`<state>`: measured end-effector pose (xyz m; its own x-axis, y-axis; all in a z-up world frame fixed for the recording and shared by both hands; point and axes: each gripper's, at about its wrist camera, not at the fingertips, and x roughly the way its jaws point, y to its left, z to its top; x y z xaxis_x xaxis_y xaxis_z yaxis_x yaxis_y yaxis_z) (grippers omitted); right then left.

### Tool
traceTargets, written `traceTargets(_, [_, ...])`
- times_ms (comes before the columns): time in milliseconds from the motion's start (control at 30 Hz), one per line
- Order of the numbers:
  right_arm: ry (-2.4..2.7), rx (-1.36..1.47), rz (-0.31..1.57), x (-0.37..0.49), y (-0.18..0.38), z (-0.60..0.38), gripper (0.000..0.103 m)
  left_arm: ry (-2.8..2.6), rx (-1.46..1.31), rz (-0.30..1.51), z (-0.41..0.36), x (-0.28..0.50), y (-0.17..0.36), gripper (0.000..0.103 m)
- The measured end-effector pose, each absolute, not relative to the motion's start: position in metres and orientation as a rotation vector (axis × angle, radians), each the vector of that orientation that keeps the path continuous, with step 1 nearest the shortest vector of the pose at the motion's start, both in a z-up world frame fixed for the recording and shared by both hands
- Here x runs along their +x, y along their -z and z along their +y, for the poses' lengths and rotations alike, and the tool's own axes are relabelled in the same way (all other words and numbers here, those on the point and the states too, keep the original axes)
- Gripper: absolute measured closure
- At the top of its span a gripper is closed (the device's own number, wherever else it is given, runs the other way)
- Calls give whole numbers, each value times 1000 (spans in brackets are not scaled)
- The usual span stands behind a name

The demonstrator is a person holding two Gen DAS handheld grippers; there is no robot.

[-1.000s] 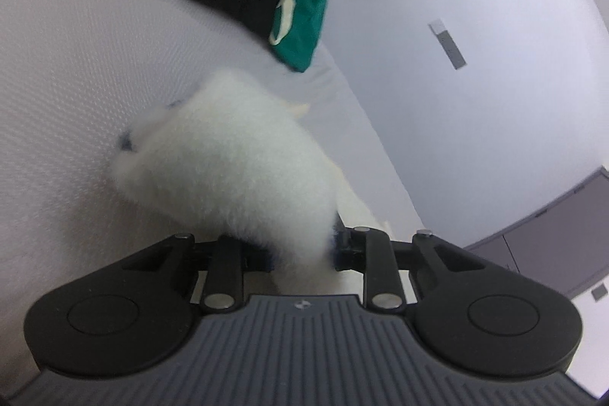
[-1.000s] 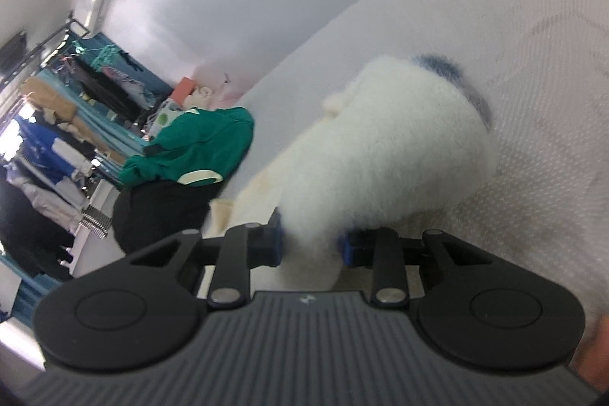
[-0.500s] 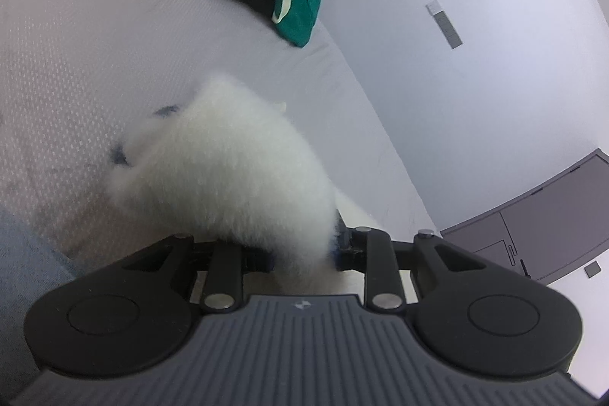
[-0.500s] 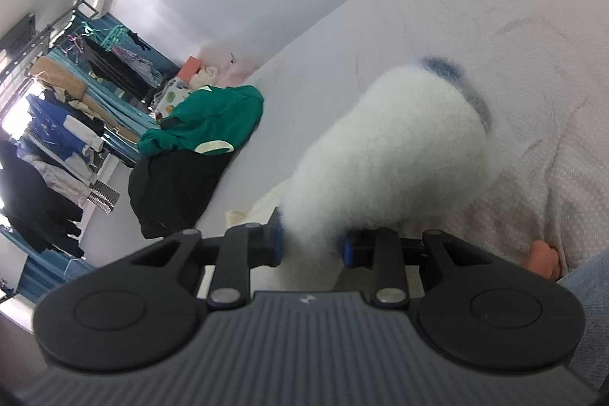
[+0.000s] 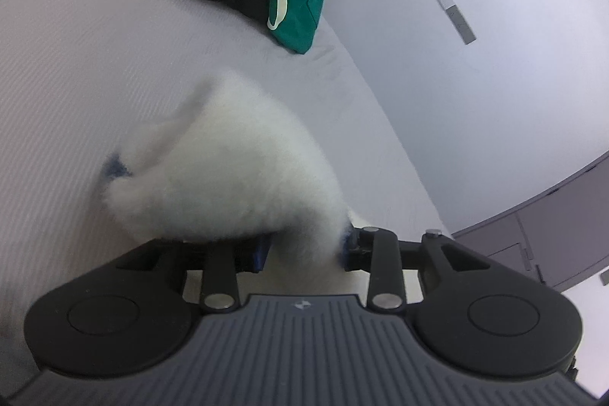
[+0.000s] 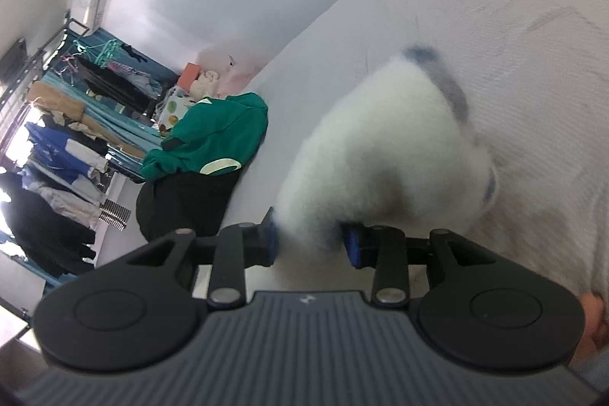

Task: Fold large clothes
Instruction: 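Grasp the sweater edge with both tools and roll it over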

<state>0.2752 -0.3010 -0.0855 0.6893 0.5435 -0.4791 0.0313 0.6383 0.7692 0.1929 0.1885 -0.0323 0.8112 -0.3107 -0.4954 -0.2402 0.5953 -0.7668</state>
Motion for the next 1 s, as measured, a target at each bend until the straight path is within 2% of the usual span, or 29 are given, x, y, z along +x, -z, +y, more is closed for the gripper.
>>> traceTargets(233, [-293, 856, 810, 326, 102, -292, 62, -15, -879, 717, 189, 263, 42, 62])
traceTargets(500, [-307, 868, 829, 377, 139, -287, 60, -1, -871, 724, 200, 333, 85, 61])
traceTargets(767, [-326, 951, 856, 411, 171, -296, 60, 49, -900, 705, 210, 365, 108, 60])
traceTargets(1000, [-375, 1027, 886, 419, 181, -309, 60, 121, -923, 714, 222, 367, 106, 59])
